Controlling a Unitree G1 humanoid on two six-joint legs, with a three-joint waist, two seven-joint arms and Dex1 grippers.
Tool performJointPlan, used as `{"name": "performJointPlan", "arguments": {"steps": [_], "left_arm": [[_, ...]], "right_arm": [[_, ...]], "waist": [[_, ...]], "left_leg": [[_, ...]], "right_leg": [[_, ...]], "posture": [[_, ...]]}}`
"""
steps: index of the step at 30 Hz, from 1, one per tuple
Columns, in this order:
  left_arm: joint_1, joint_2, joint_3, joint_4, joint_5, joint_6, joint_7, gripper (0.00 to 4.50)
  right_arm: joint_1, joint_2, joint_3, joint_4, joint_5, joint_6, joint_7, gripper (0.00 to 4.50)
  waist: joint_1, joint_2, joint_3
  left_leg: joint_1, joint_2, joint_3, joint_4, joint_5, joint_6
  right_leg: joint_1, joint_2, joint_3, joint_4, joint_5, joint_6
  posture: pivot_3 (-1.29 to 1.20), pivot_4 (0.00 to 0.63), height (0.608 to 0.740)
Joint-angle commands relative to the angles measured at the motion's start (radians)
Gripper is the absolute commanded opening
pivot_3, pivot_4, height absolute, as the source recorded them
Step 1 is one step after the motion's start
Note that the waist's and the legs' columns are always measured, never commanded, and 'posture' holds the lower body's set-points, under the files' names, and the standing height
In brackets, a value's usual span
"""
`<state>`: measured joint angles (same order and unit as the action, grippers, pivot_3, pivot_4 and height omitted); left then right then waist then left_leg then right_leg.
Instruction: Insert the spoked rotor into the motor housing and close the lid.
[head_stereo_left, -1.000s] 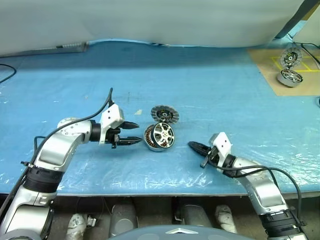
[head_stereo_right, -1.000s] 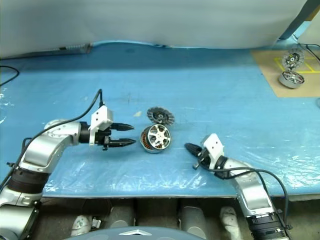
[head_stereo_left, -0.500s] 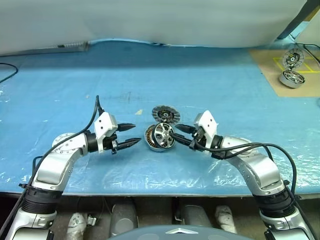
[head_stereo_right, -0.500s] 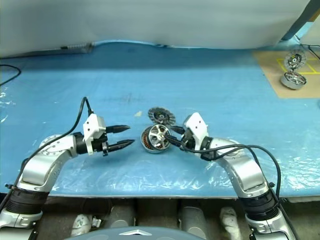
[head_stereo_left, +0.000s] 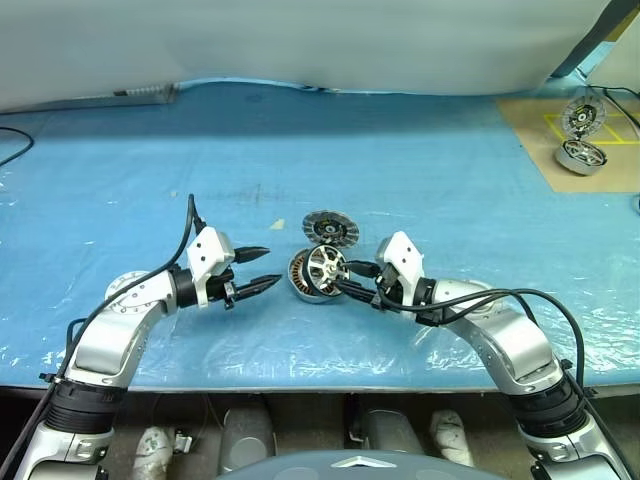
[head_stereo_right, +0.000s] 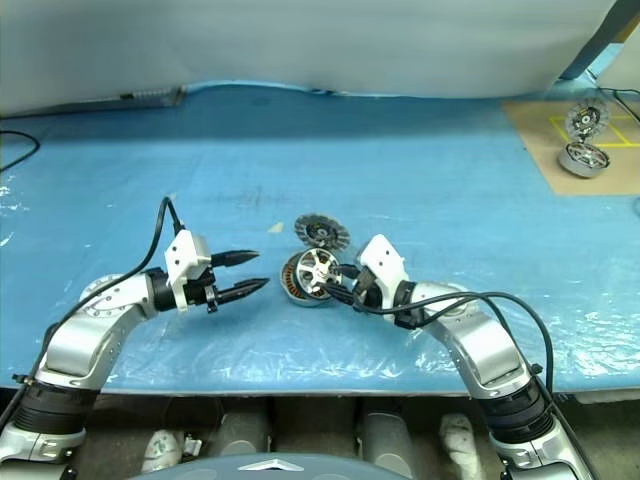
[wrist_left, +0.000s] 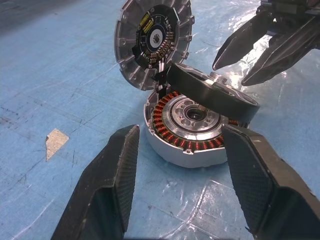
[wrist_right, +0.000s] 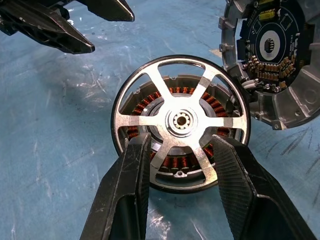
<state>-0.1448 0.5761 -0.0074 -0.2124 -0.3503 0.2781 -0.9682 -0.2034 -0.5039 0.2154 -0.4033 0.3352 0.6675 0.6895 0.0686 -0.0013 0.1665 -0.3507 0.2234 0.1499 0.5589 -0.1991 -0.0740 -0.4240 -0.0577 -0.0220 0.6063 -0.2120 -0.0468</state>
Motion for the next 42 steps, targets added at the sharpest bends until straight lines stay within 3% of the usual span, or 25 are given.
{"name": "performJointPlan", "arguments": {"steps": [1,16,36,40,42], "left_arm": [[0.011,-0.003,0.005,-0.035,-0.006,-0.032,0.008,2.74],[0.072,-0.055,-0.015,0.022,0.007,-0.148,0.020,2.74],[0.093,-0.063,-0.017,0.019,0.004,-0.142,0.064,2.74],[0.091,-0.062,-0.017,0.019,0.004,-0.140,0.065,2.74],[0.087,-0.062,-0.017,0.019,0.003,-0.138,0.065,2.74]], "right_arm": [[-0.023,0.008,0.005,-0.003,-0.007,-0.004,-0.006,1.99],[-0.048,0.015,0.023,0.016,-0.026,0.000,-0.008,1.99],[-0.090,-0.001,0.071,0.033,-0.077,0.049,-0.009,1.99],[-0.091,0.003,0.065,0.028,-0.073,0.052,-0.010,1.12],[-0.094,0.008,0.055,0.020,-0.063,0.050,-0.008,1.01]], "waist": [[0.000,0.000,0.000],[0.000,0.000,0.000],[0.000,0.000,0.000],[-0.001,0.000,0.000],[-0.001,0.000,0.000]], "left_leg": [[0.000,0.000,0.000,0.000,0.000,0.000],[0.000,0.000,0.000,0.001,0.000,0.000],[0.000,0.000,0.000,0.002,0.000,0.000],[0.001,0.000,0.000,0.002,0.000,0.000],[0.001,0.000,0.000,0.002,0.000,0.000]], "right_leg": [[0.000,0.000,0.000,0.000,0.000,0.000],[0.000,0.000,0.000,0.001,0.000,0.000],[0.000,0.000,0.001,0.002,0.000,0.000],[0.000,0.000,0.001,0.002,0.000,0.000],[0.001,0.000,0.001,0.002,0.000,0.000]], "posture": [[0.00,0.150,0.740],[0.00,0.150,0.740],[0.00,0.150,0.740],[0.00,0.150,0.740],[0.00,0.150,0.740]]}}
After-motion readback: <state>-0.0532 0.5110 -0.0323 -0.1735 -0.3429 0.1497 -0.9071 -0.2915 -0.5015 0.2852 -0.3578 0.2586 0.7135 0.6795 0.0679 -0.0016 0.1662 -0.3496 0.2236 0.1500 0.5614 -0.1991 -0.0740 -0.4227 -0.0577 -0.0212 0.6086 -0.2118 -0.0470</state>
